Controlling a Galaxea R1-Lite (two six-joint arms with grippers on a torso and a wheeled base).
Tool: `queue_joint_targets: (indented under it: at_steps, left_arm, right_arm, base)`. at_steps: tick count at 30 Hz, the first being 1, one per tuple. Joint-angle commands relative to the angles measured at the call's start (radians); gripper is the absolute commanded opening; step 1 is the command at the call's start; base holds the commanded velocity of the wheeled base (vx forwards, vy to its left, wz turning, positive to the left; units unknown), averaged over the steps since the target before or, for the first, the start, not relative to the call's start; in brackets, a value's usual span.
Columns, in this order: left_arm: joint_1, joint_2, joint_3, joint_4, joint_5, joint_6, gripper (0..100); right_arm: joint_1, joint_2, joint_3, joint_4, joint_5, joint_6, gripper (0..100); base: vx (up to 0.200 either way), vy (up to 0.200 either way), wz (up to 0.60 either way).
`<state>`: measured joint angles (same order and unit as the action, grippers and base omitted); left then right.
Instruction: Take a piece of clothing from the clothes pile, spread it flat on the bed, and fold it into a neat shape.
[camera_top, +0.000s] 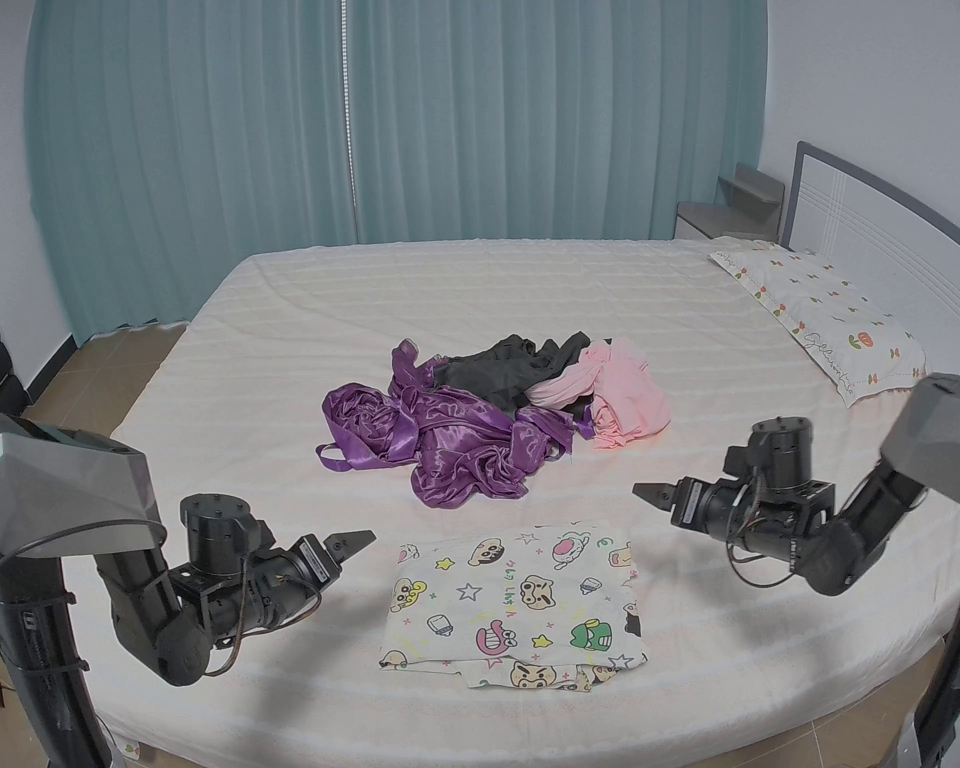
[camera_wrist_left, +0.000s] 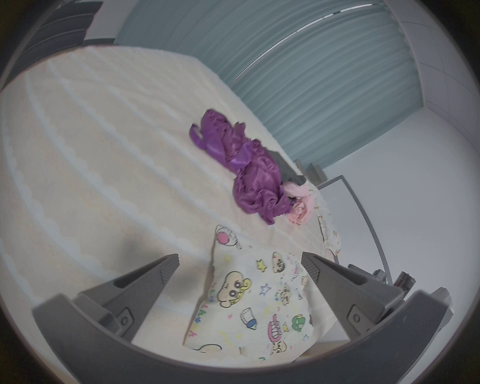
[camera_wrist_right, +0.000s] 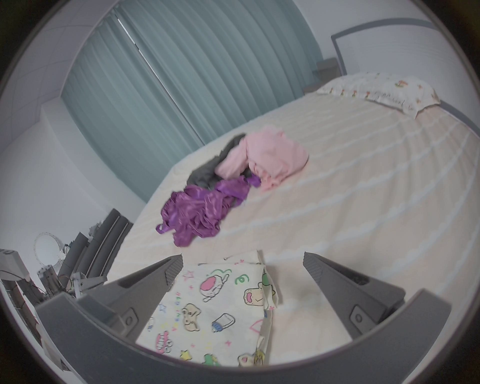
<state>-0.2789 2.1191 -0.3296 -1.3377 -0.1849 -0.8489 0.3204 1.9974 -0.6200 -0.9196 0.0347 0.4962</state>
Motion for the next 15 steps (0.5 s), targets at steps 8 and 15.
queue_joint_targets:
  at_steps: [8,15]
  left_arm:
    - [0.003,-0.625,0.311,-0.038,0.217,0.311,100]
    - [0.001,-0.735,0.33,0.023,0.323,0.378,100]
  right_arm:
    - [-0.004,-0.749,0.416,0.054,-0.174,-0.061,100]
    - [-0.004,-0.962,0.48,0.199,-0.18,-0.07,100]
  base:
    - [0.0,0.0,0.0]
    - [0.0,0.0,0.0]
